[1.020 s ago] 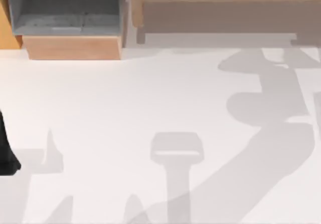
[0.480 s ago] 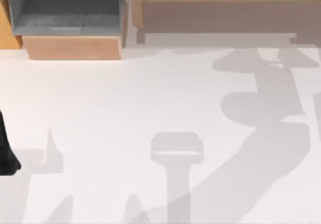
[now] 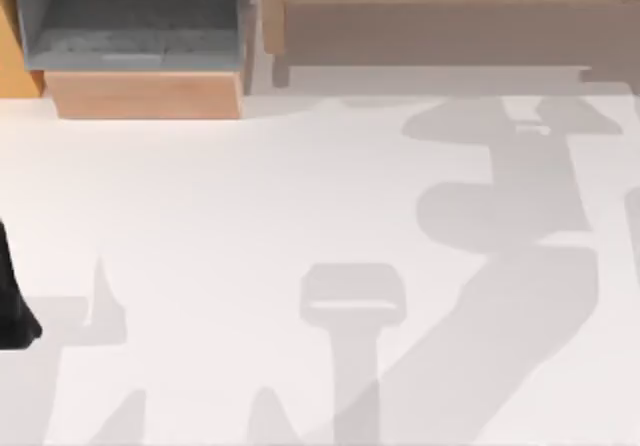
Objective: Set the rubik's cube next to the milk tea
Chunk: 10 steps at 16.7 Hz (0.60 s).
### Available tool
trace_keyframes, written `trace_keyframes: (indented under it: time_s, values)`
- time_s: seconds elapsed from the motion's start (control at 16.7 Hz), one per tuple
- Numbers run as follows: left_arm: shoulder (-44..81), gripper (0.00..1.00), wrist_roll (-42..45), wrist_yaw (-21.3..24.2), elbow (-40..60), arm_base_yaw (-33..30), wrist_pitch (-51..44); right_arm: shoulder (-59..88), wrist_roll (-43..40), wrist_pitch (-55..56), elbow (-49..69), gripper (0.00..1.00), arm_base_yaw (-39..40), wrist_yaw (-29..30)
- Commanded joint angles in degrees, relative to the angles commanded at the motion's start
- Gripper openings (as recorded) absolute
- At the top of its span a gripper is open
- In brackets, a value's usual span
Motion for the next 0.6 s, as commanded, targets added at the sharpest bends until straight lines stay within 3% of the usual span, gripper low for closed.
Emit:
trace_keyframes:
  time_s: [0.24, 0.6]
  values:
    - [0.0, 1.0, 0.0, 0.0, 0.0, 0.0, 0.0, -8.0, -4.4, -15.3, 1.6, 0.0, -2.8, 1.9]
    - [0.0, 1.0, 0.0, 0.0, 0.0, 0.0, 0.0, -23.1, -13.1, -52.3, -0.1, 0.0, -9.5, 6.4]
